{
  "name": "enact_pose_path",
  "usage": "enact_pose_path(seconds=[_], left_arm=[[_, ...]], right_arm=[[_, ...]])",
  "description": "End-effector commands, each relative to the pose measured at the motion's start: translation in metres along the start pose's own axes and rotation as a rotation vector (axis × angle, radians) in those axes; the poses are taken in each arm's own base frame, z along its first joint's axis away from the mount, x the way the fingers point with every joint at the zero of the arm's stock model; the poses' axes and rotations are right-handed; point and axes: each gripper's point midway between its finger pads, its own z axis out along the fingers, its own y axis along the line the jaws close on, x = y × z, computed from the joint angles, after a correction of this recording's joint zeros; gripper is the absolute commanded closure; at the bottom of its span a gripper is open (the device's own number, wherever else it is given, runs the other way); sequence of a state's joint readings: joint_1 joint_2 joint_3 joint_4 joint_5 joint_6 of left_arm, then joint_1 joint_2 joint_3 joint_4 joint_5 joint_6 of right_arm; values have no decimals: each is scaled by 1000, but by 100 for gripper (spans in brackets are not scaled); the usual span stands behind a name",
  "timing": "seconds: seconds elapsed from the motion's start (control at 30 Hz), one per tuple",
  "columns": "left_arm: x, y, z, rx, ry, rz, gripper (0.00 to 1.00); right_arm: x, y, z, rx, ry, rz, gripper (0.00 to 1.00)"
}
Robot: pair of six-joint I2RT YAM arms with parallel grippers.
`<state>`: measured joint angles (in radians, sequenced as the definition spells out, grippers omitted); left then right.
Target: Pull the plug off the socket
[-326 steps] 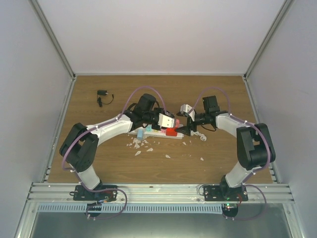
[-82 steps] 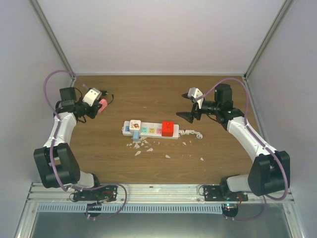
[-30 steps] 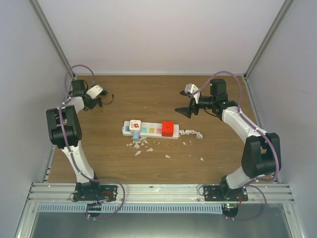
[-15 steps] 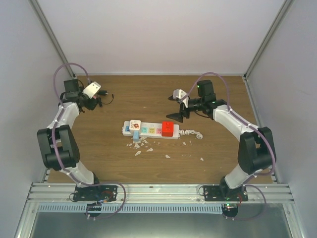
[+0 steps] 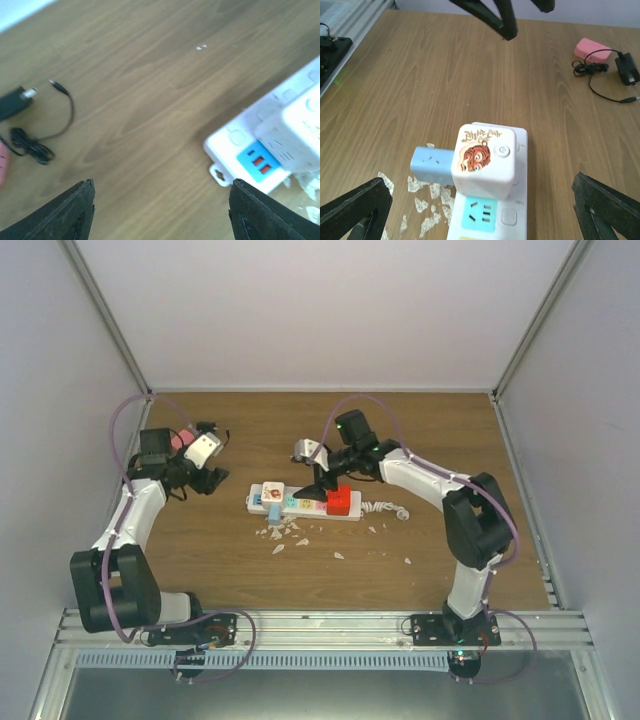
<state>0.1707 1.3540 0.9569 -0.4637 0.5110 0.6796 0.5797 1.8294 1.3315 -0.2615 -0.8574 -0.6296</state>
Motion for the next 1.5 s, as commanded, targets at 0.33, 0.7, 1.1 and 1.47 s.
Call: enact_pose_path(seconds=[0.33,0.7,1.1,1.47], left_arm=[[46,-64,21,218,135,-127,36],[78,-86,57,271,287,-94,48],[81,-79,88,322,308,-152,62],[58,-83,123,379,285,-145,63]], right_arm=[[16,-7,42,-28,145,98,0],[50,-71,-26,115,126,271,2],[136,-90,-37,215,282,348,41],[178,-56,-52,169,334,428,47]])
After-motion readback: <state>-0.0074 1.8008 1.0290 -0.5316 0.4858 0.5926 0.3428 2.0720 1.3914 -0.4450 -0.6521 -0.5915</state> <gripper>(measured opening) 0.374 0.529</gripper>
